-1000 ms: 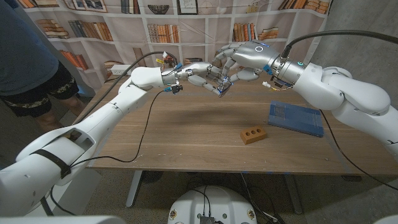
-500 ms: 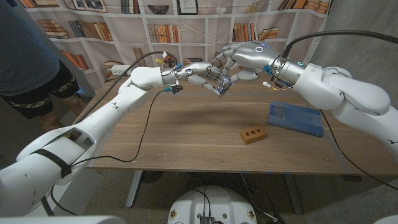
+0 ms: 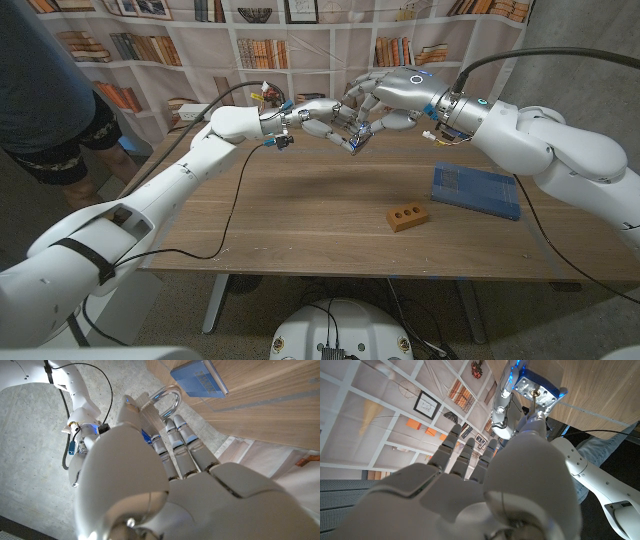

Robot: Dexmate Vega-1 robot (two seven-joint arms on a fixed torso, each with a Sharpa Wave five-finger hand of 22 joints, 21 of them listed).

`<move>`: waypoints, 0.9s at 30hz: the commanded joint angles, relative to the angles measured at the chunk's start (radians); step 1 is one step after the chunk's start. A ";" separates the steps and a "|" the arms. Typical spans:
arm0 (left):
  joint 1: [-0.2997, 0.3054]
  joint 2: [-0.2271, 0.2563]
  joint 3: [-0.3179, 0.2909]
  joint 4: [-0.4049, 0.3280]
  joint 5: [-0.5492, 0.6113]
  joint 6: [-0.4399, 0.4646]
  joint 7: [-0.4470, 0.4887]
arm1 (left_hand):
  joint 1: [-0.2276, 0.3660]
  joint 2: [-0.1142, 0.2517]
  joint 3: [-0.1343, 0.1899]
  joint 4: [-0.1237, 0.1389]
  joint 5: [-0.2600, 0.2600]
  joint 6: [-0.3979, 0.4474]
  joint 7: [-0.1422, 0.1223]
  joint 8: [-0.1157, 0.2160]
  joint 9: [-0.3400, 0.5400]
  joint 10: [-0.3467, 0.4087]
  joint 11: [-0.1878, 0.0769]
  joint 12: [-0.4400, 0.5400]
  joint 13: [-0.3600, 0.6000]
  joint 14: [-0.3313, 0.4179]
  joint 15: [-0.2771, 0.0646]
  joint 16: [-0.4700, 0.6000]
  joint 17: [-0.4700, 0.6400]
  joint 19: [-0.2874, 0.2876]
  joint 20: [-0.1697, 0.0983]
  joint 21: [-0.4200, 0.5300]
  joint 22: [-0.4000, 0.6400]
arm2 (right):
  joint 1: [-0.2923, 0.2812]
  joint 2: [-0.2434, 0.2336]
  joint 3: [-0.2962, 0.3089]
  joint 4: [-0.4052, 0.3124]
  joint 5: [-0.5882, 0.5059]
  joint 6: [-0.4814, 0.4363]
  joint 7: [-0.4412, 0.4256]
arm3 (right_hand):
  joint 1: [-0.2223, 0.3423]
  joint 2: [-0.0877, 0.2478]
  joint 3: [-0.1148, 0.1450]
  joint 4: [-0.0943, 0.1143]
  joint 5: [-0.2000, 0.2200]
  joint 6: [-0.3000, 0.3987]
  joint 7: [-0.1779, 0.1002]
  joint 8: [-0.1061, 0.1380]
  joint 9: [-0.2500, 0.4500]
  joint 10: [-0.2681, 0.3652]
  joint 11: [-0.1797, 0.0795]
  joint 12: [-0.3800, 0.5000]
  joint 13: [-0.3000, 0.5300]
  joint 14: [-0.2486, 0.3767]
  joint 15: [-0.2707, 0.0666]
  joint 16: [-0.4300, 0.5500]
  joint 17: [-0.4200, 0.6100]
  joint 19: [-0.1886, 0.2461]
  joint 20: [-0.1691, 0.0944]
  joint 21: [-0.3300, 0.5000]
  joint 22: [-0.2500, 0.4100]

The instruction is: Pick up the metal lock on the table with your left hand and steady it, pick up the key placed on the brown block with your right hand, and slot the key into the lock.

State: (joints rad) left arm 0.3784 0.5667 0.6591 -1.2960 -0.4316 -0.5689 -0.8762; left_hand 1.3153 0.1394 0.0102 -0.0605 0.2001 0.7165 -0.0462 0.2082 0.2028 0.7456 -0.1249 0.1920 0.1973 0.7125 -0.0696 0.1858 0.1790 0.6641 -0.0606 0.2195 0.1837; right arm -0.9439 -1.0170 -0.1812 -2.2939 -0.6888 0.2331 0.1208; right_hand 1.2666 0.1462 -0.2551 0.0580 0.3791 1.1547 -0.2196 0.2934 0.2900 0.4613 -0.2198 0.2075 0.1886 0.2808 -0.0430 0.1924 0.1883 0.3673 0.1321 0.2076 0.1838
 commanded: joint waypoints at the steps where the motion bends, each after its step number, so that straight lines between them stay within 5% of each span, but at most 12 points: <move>1: -0.007 -0.006 0.004 0.009 0.005 0.000 -0.004 | -0.007 0.003 0.006 0.009 0.004 0.013 0.007 0.003 0.001 0.004 0.007 0.004 0.002 0.002 -0.088 0.002 0.003 -0.002 -0.016 0.009 0.002 | -0.007 -0.003 0.005 0.000 0.005 0.000 -0.002 | 0.004 0.002 0.002 0.006 0.008 0.004 -0.004 0.010 0.004 0.009 0.003 0.000 0.004 0.009 -0.071 0.003 0.003 0.006 0.001 0.001 0.005; 27: 0.003 -0.004 0.002 -0.001 0.005 0.000 0.006 | -0.012 0.003 0.008 0.012 0.004 0.012 0.008 0.002 0.001 0.005 0.008 0.004 0.002 0.001 -0.087 0.002 0.003 -0.002 -0.014 0.009 0.002 | -0.017 0.001 0.012 -0.004 0.000 0.000 -0.013 | 0.004 0.004 0.003 0.007 0.007 0.002 -0.004 0.012 0.007 0.011 0.003 0.001 0.004 0.010 -0.071 0.004 0.003 0.009 0.003 0.002 0.005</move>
State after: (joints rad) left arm 0.3733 0.5599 0.6628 -1.2880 -0.4281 -0.5688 -0.8774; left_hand 1.3110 0.1358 0.0102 -0.0605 0.2006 0.7162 -0.0457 0.2043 0.2023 0.7457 -0.1248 0.1921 0.1982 0.7125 -0.0696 0.1858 0.1790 0.6641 -0.0606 0.2195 0.1837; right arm -0.9616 -1.0205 -0.1663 -2.3015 -0.6861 0.2326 0.1147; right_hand 1.2666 0.1462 -0.2508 0.0623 0.3790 1.1569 -0.2219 0.2996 0.2952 0.4613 -0.2197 0.2075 0.1886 0.2808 -0.0430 0.1924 0.1882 0.3673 0.1321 0.2076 0.1837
